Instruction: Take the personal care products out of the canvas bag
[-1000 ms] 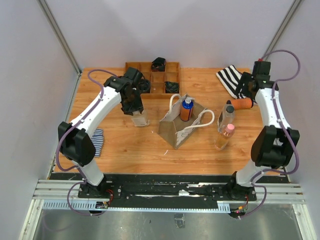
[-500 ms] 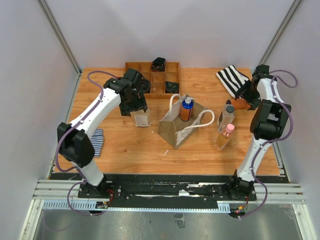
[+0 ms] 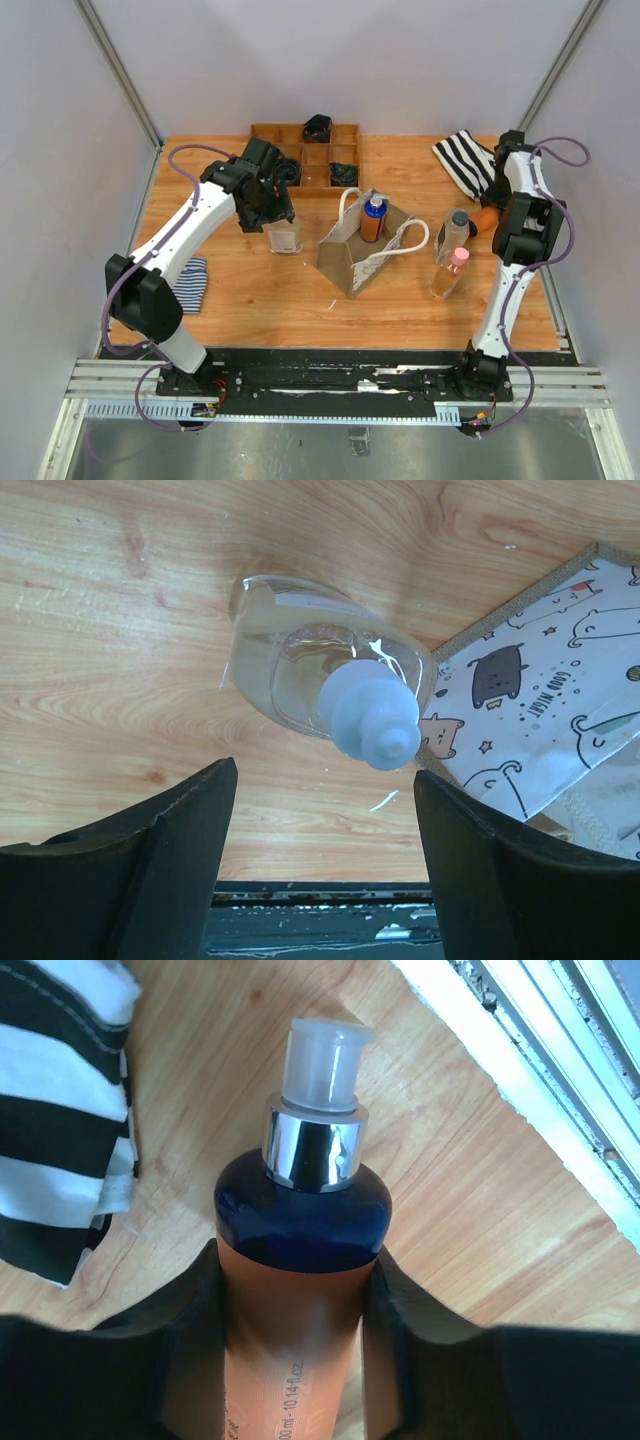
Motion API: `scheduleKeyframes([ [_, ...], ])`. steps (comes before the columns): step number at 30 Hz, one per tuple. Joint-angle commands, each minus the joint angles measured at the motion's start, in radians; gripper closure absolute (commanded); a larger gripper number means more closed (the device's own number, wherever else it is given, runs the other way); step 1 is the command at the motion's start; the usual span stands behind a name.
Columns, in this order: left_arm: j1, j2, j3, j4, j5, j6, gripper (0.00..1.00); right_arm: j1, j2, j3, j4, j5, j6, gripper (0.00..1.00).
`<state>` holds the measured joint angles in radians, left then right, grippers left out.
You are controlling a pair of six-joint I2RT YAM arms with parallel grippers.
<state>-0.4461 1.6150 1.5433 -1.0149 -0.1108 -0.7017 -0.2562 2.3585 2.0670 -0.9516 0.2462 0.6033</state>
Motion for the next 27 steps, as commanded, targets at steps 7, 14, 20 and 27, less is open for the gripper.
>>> scheduleKeyframes([
  [7, 0.003, -0.062, -0.029, 0.039, 0.017, -0.004, 0.25, 0.347, -0.478, -0.543, 0.622, 0.352, -0.264, 0.99],
  [14, 0.004, -0.114, -0.086, 0.075, 0.017, -0.005, 0.25, 0.4, -0.714, -0.886, 1.297, 0.129, -0.433, 0.99],
  [20, 0.002, -0.124, -0.115, 0.114, 0.044, -0.01, 0.25, 0.394, -0.679, -0.984, 1.694, -0.022, -0.594, 0.99],
  [27, 0.003, -0.134, -0.147, 0.139, 0.062, -0.014, 0.26, 0.375, -0.548, -1.193, 2.277, -0.229, -0.767, 0.99],
])
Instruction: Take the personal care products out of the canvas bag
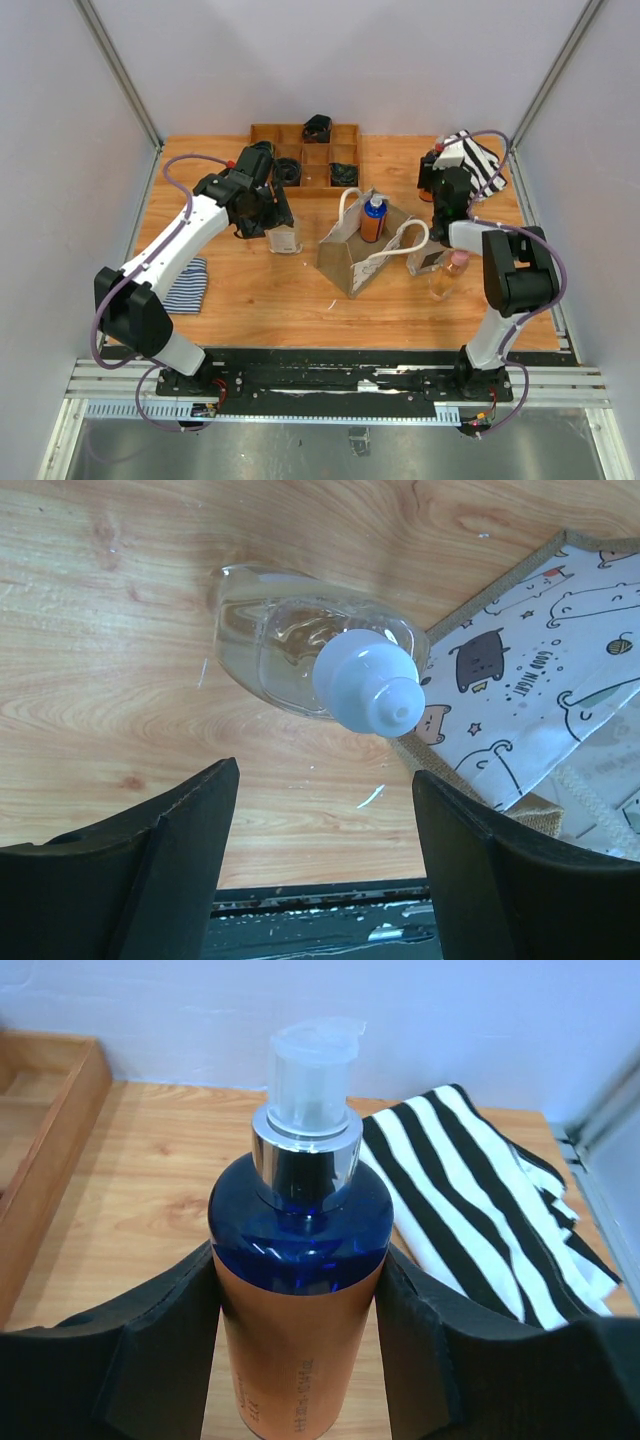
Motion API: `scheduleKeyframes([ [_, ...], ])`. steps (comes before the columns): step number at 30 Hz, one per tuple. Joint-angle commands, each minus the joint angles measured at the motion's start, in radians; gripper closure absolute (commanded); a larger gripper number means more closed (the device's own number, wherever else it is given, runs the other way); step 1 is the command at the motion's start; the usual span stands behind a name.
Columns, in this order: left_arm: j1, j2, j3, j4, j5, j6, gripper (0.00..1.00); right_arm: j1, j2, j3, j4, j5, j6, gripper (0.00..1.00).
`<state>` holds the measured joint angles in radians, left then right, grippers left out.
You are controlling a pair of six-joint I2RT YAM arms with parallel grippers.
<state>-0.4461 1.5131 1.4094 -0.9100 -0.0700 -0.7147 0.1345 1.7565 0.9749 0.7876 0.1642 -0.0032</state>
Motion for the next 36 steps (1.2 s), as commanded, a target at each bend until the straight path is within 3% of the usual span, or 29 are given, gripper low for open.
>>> scheduleKeyframes([
  [1, 0.004, -0.033, -0.013, 0.034, 0.019, 0.0, 0.25, -0.024, 0.081, -0.13, 0.651, -0.161, -0.169, 0.99],
  [3, 0.003, -0.035, -0.013, 0.037, 0.018, 0.0, 0.25, -0.064, 0.128, -0.175, 0.76, -0.267, -0.134, 0.99],
  [12, 0.004, -0.032, -0.017, 0.048, 0.031, -0.003, 0.26, -0.197, 0.218, -0.167, 0.771, -0.536, 0.106, 0.99],
  [25, 0.003, -0.028, -0.019, 0.057, 0.035, -0.011, 0.27, -0.207, 0.23, -0.126, 0.768, -0.615, 0.174, 0.99],
  [32, 0.004, -0.026, -0.027, 0.072, 0.037, -0.015, 0.28, -0.178, 0.119, -0.19, 0.763, -0.621, 0.227, 0.99],
  [36, 0.004, -0.02, -0.029, 0.08, 0.05, -0.021, 0.29, -0.113, 0.033, -0.229, 0.741, -0.58, 0.174, 0.99],
])
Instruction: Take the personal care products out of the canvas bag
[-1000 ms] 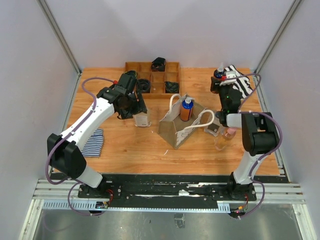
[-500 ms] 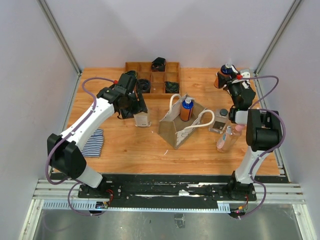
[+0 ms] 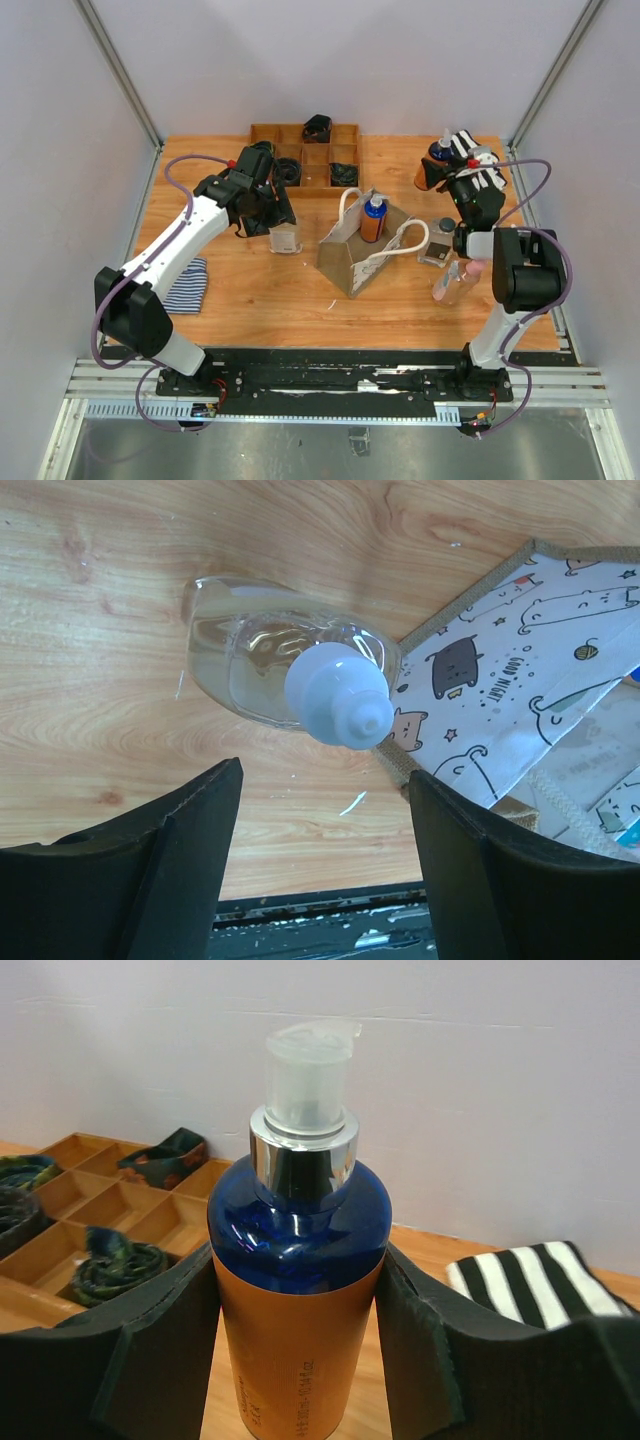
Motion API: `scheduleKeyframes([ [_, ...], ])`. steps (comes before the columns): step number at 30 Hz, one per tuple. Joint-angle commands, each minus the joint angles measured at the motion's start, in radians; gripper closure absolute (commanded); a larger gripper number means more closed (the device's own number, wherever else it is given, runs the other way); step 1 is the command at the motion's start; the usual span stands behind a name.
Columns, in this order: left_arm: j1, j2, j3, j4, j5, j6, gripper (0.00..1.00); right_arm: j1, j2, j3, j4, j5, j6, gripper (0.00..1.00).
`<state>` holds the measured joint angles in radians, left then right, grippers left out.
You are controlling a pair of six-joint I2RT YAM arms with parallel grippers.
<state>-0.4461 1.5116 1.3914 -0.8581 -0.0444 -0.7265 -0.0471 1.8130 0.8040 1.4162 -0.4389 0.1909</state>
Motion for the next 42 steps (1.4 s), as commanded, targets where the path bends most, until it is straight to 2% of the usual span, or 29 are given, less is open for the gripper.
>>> scheduleKeyframes([
  [1, 0.004, -0.019, -0.011, 0.028, 0.026, -0.01, 0.29, 0.082, -0.042, -0.06, 0.107, 0.029, -0.028, 0.99],
  [7, 0.003, -0.048, -0.021, 0.024, 0.005, -0.002, 0.29, 0.095, -0.109, 0.007, 0.041, 0.032, -0.035, 0.99],
  [15, 0.003, -0.056, -0.034, 0.028, 0.012, -0.001, 0.29, 0.087, -0.146, 0.138, -0.154, 0.124, -0.137, 0.99],
  [23, 0.003, -0.065, -0.038, 0.03, 0.009, 0.004, 0.29, -0.018, -0.098, 0.185, -0.219, 0.159, -0.162, 0.99],
  [31, 0.004, -0.046, -0.041, 0.039, 0.025, 0.001, 0.29, -0.149, 0.052, 0.183, -0.116, 0.023, -0.079, 0.99],
  [39, 0.003, -0.031, -0.034, 0.041, 0.026, -0.003, 0.29, -0.161, 0.141, 0.081, 0.009, 0.013, -0.14, 0.99],
  [42, 0.003, -0.031, -0.037, 0.045, 0.027, -0.007, 0.29, -0.165, 0.162, 0.043, 0.066, -0.003, -0.147, 0.92],
])
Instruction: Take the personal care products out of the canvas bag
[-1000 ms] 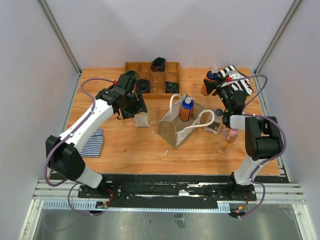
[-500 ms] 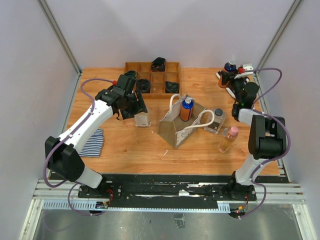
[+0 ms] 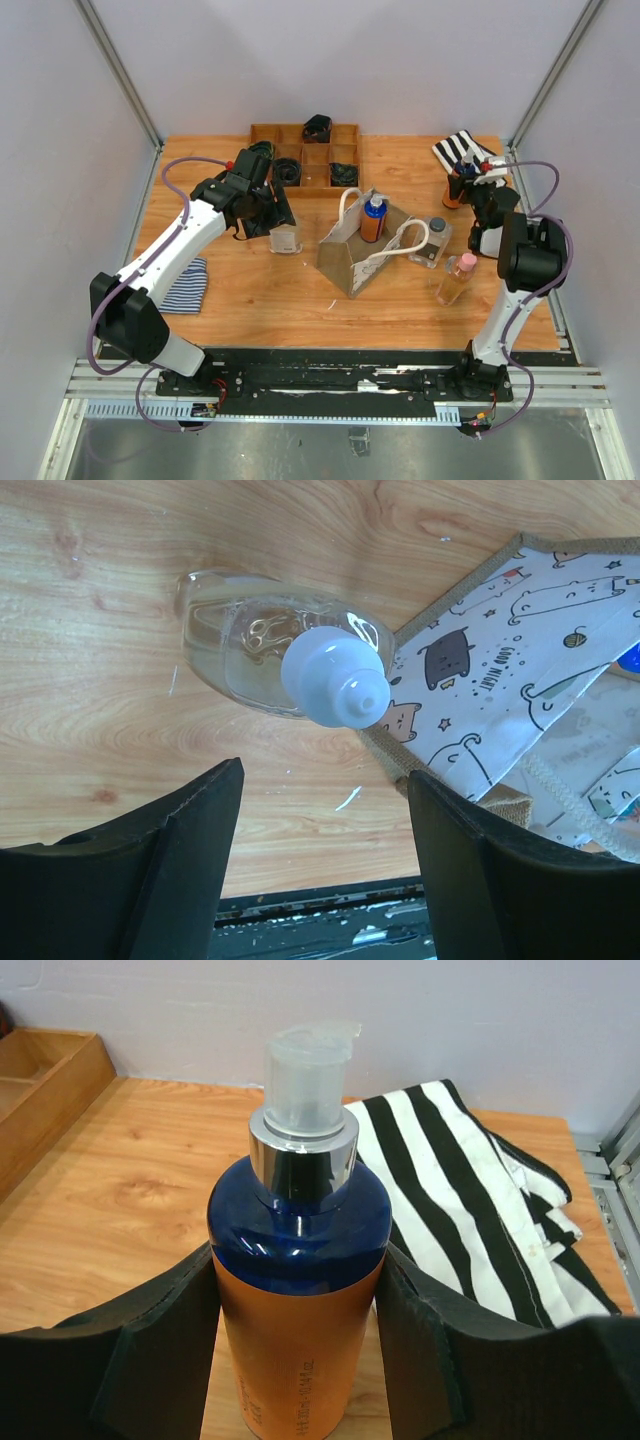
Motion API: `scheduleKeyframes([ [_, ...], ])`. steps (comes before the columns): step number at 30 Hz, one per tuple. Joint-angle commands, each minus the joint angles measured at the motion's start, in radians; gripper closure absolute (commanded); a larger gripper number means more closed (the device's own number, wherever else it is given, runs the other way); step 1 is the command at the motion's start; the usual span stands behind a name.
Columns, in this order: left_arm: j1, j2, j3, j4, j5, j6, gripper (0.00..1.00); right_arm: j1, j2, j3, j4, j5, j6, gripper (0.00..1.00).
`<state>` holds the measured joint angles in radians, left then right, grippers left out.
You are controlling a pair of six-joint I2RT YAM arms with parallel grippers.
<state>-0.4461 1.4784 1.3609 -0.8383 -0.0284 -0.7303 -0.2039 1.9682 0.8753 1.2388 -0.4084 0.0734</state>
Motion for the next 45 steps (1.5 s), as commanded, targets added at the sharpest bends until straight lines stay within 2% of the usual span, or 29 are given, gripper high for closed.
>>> scheduleKeyframes([
  [1, 0.003, 0.003, -0.005, 0.028, 0.014, -0.006, 0.29, -0.009, 0.038, -0.042, 0.275, -0.035, -0.027, 0.86],
  [3, 0.003, 0.01, -0.001, 0.031, 0.024, -0.008, 0.29, -0.011, 0.056, -0.064, 0.305, -0.025, -0.026, 0.69],
  [5, 0.003, 0.014, 0.003, 0.029, 0.028, -0.007, 0.29, -0.016, 0.061, -0.077, 0.306, -0.035, -0.033, 0.64],
  [6, 0.003, 0.015, 0.003, 0.028, 0.027, -0.005, 0.29, -0.018, 0.06, -0.086, 0.308, -0.035, -0.032, 0.55],
  [8, 0.003, 0.014, 0.002, 0.028, 0.024, -0.005, 0.29, -0.021, 0.043, -0.108, 0.313, -0.016, -0.036, 0.24],
  [10, 0.004, 0.012, 0.001, 0.027, 0.022, -0.004, 0.29, -0.021, 0.02, -0.126, 0.319, 0.003, -0.051, 0.05],
  [11, 0.003, 0.013, 0.002, 0.027, 0.02, -0.004, 0.29, -0.022, -0.02, -0.133, 0.32, 0.008, -0.057, 0.01],
  [16, 0.003, 0.0, 0.001, 0.017, -0.02, -0.008, 0.3, -0.021, -0.234, -0.164, 0.307, 0.036, -0.059, 0.01],
  [19, 0.003, -0.031, -0.004, 0.019, -0.07, -0.012, 0.3, -0.005, -0.398, -0.153, 0.169, 0.086, -0.062, 0.01],
  [21, 0.003, -0.048, -0.006, 0.025, -0.096, -0.01, 0.3, 0.018, -0.525, -0.096, -0.067, 0.119, -0.067, 0.02],
  [23, 0.003, -0.055, -0.004, 0.031, -0.103, -0.008, 0.3, 0.054, -0.623, 0.023, -0.425, 0.179, -0.043, 0.02],
  [24, 0.003, -0.055, -0.001, 0.031, -0.106, -0.006, 0.3, 0.069, -0.647, 0.12, -0.662, 0.182, -0.024, 0.01],
  [26, 0.003, -0.052, 0.005, 0.039, -0.107, -0.001, 0.32, 0.113, -0.644, 0.369, -1.061, 0.144, -0.02, 0.02],
  [29, -0.004, -0.039, 0.021, 0.054, -0.104, 0.013, 0.33, 0.244, -0.598, 0.596, -1.444, 0.079, -0.056, 0.0],
  [30, -0.013, -0.033, 0.03, 0.06, -0.107, 0.02, 0.34, 0.296, -0.57, 0.653, -1.583, 0.065, -0.053, 0.15],
  [31, -0.027, -0.03, 0.041, 0.065, -0.119, 0.026, 0.34, 0.345, -0.555, 0.702, -1.639, 0.043, -0.044, 0.47],
  [32, -0.041, -0.028, 0.053, 0.069, -0.131, 0.033, 0.34, 0.38, -0.54, 0.728, -1.713, 0.028, -0.024, 0.9],
  [33, -0.057, -0.027, 0.065, 0.074, -0.145, 0.039, 0.34, 0.415, -0.53, 0.734, -1.766, 0.034, 0.001, 0.98],
  [34, -0.071, -0.03, 0.074, 0.082, -0.155, 0.045, 0.34, 0.444, -0.528, 0.727, -1.832, 0.046, 0.009, 0.99],
  [35, -0.086, -0.031, 0.081, 0.087, -0.163, 0.053, 0.34, 0.473, -0.526, 0.718, -1.88, 0.055, 0.013, 0.95],
  [38, -0.111, -0.039, 0.084, 0.099, -0.164, 0.068, 0.34, 0.545, -0.545, 0.626, -1.919, 0.068, 0.011, 0.67],
  [40, -0.114, -0.044, 0.066, 0.113, -0.148, 0.068, 0.34, 0.579, -0.563, 0.551, -1.907, 0.066, 0.017, 0.55],
  [45, -0.116, -0.047, 0.019, 0.156, -0.094, 0.052, 0.34, 0.643, -0.554, 0.438, -1.85, 0.077, 0.044, 0.46],
])
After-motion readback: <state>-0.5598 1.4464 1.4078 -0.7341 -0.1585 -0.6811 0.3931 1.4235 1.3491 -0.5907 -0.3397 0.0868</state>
